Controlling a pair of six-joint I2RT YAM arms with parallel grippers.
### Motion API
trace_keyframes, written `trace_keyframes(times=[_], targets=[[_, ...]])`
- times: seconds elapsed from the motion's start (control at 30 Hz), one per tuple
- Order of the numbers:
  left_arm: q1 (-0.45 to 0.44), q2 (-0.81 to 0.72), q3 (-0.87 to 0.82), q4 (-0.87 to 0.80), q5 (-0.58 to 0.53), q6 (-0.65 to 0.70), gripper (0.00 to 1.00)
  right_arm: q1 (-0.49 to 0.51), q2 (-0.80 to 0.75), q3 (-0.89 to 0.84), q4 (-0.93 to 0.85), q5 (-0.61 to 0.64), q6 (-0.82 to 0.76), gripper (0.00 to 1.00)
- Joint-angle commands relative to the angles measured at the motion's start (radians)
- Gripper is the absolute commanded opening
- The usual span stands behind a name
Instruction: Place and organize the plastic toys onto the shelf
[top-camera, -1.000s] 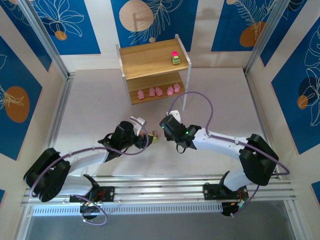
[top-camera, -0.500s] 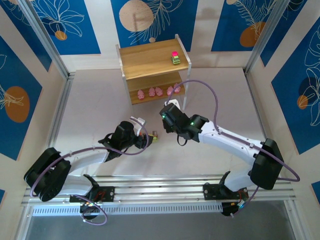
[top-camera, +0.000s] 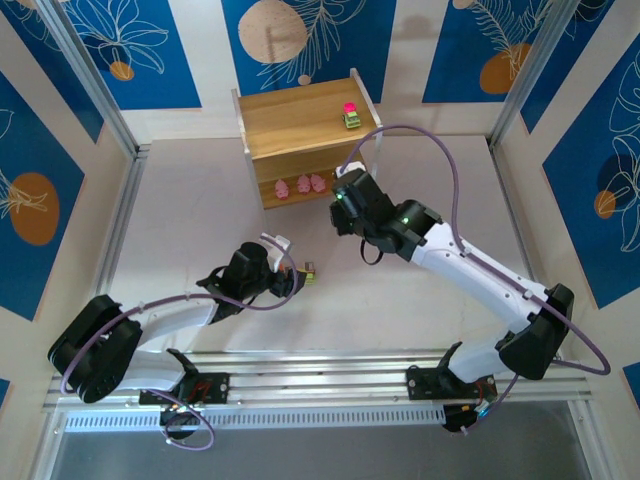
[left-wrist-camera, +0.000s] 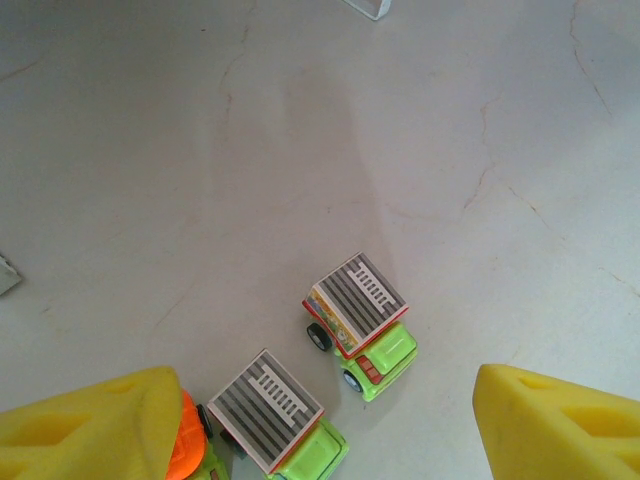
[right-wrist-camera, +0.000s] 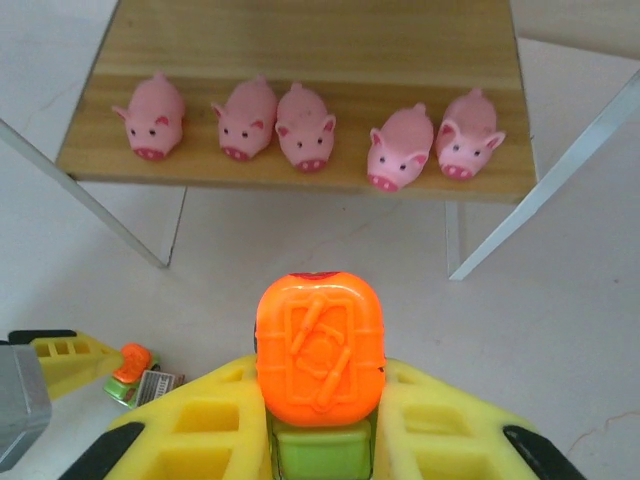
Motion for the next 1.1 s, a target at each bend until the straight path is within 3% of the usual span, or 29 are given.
trace_keyframes(times=[0.0, 1.07], targets=[[0.009, 0.008, 0.025, 0.005, 0.023, 0.004, 0.76, -0.014, 0.011, 0.079, -0.048, -0.025, -0.043, 0.19], [0.009, 0.017, 0.03, 0.014, 0.047, 0.004, 0.76, -0.179, 0.395, 0.81, -0.204, -0.131, -0.172, 0.19]])
